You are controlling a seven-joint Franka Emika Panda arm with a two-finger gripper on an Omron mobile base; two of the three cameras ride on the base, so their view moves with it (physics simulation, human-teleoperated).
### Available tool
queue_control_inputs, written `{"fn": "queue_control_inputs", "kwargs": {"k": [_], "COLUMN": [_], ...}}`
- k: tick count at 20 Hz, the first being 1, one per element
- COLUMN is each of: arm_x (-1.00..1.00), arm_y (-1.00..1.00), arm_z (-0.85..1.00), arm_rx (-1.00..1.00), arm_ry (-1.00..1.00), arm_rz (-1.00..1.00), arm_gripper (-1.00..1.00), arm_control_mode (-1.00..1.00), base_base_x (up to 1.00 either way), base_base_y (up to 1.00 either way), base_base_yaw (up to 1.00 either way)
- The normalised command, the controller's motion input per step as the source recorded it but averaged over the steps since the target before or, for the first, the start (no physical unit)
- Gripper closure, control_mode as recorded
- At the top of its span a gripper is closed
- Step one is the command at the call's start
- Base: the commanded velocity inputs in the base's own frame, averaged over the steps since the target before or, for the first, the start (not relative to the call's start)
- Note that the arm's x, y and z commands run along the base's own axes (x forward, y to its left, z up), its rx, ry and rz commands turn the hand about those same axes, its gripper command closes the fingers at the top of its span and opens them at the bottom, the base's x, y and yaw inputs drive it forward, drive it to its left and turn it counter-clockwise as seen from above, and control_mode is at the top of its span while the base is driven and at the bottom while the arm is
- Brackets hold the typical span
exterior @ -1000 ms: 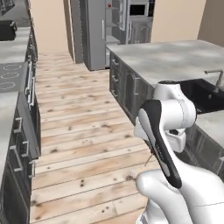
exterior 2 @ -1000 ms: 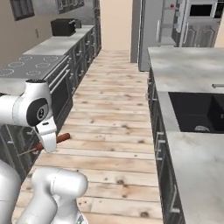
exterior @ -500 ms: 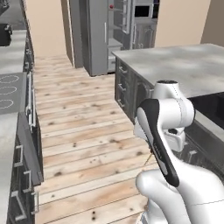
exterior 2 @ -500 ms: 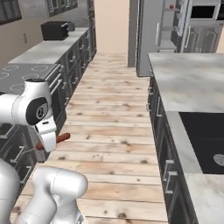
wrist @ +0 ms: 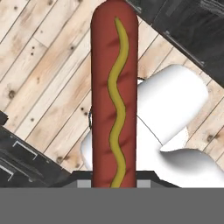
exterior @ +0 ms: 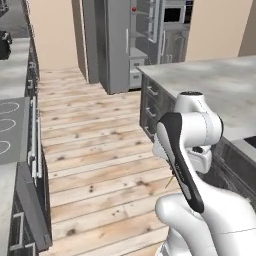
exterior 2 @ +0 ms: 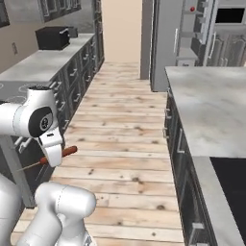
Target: Store the hot dog in the freezer for long-term storage. Close the freezer door after placing the cooked food.
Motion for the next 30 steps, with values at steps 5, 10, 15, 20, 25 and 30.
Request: {"fn": "queue_control_inputs", "kwargs": {"k": [5, 10, 15, 20, 25, 30], "arm_x": [0.00, 0.00, 0.00, 0.00, 0.00, 0.00], "arm_y": [0.00, 0.00, 0.00, 0.00, 0.00, 0.00], "arm_z": [0.00, 0.00, 0.00, 0.00, 0.00, 0.00], "arm_rx": [0.00, 0.00, 0.00, 0.00, 0.00, 0.00], "arm_ry": [0.00, 0.00, 0.00, 0.00, 0.00, 0.00], "arm_rz": [0.00, 0.00, 0.00, 0.00, 0.00, 0.00], "arm_gripper": [1.00, 1.00, 1.00, 1.00, 1.00, 1.00], "arm_control_mode": [1.00, 1.00, 1.00, 1.00, 1.00, 1.00], "base_base_x": [1.00, 1.00, 1.00, 1.00, 1.00, 1.00], "base_base_y": [0.00, -0.03, 0.00, 0.01, 0.17, 0.19], "base_base_yaw": [0.00, 0.00, -0.06, -0.18, -0.27, -0.24]}}
